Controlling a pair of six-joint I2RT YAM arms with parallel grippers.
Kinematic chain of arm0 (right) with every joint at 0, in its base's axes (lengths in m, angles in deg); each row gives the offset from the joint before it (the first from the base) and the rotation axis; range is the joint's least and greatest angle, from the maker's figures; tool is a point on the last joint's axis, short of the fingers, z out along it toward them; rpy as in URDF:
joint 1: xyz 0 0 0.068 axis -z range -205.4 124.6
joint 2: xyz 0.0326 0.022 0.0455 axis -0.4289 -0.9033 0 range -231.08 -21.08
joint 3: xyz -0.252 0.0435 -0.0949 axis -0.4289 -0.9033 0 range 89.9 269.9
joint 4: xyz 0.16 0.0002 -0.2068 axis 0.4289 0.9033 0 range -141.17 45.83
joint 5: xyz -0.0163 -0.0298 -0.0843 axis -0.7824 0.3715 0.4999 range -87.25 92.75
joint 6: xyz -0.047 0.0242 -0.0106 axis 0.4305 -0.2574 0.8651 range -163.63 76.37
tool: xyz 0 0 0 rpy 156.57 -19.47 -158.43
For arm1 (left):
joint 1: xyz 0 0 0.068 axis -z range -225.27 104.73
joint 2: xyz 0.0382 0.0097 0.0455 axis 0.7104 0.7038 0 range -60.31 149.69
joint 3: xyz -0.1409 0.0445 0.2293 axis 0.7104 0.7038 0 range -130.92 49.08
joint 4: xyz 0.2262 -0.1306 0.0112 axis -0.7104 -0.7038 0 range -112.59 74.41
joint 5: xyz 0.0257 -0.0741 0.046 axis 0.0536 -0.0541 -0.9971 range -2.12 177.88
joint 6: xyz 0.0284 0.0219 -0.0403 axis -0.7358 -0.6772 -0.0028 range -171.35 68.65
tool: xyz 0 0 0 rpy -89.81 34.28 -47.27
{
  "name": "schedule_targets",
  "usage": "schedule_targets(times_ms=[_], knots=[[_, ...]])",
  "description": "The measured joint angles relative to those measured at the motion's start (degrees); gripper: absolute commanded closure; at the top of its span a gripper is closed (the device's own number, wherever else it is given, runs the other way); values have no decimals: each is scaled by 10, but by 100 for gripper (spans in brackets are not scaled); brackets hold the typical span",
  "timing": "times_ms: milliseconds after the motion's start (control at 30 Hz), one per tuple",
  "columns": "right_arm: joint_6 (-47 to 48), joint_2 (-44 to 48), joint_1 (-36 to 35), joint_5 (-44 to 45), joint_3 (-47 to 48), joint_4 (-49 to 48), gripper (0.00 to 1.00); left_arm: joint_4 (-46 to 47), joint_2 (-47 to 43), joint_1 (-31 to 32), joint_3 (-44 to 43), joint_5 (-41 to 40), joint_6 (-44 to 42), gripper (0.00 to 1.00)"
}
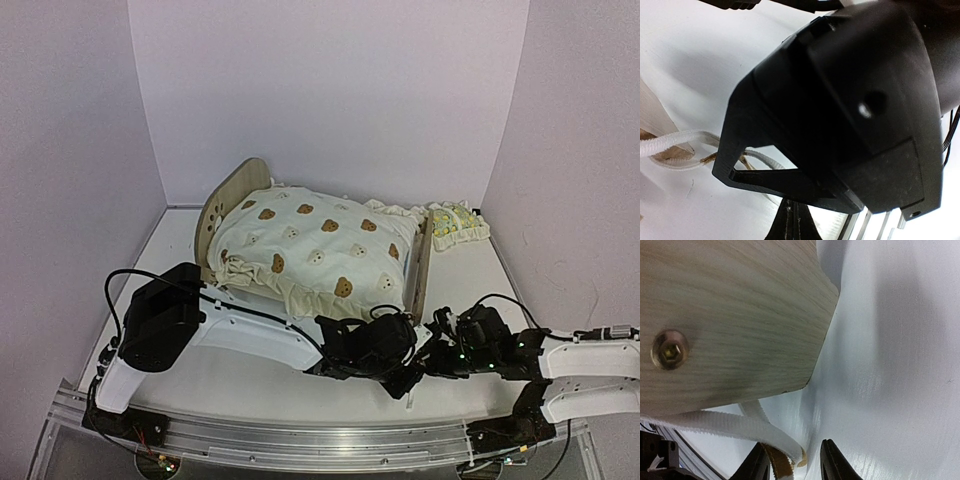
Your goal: Set up the pet bed
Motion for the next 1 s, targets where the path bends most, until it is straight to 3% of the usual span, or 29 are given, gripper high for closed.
schedule_targets(times_ms=[167,267,400,733,800,1000], knots=[[0,0,0,1,0,-2,82,0,0,0,0,0,1,100],[0,1,0,1,-2,-4,99,0,0,0,0,0,2,100],[-1,1,0,0,-6,-7,100,0,0,0,0,-1,2,99],[1,5,0,0,-7,-11,100,18,-3,0,25,-11,18,43],[2,8,0,-2,-7,-11,100,24,-14,0,59,-16,19,39],[3,15,0,-3,-4,-2,100,20,-61,6,141,-42,16,39]])
